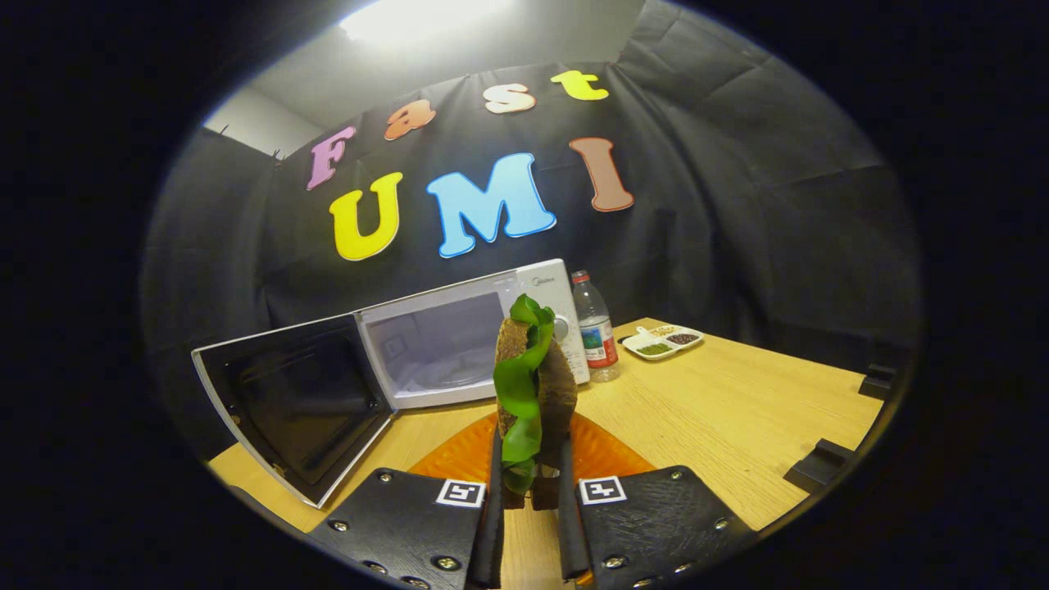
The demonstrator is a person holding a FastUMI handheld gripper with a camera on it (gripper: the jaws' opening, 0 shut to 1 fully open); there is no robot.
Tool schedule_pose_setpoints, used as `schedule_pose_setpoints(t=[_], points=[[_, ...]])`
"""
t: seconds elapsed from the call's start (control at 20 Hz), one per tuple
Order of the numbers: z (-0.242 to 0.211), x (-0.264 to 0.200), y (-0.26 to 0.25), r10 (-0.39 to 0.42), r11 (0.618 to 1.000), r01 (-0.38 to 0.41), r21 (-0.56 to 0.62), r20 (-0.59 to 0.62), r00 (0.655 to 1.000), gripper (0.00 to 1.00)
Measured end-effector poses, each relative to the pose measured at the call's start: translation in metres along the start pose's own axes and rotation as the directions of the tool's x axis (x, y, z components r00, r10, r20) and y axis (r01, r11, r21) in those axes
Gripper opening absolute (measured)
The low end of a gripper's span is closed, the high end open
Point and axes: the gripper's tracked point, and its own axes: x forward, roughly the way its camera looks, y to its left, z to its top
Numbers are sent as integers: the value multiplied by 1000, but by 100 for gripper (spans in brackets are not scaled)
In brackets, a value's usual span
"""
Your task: Open the microwave, put the food inside, and close the microwave door.
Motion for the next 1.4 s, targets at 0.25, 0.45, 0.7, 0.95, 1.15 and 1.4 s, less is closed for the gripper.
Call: schedule_pose_setpoints(t=[0.25, 0.45, 0.7, 0.95, 1.15, 1.4], points=[[17, 35, 47, 13, 997, -12, -77, 14, 1000, 27], [31, 81, 87, 41, 988, -37, -153, 29, 999, 27], [15, 146, 129, 71, 975, -78, -210, -39, 997, 27], [-8, 208, 156, 83, 966, -105, -236, -104, 991, 27], [-16, 252, 169, 65, 965, -90, -246, -108, 992, 28], [-15, 298, 186, 56, 968, -78, -240, -99, 994, 27]])
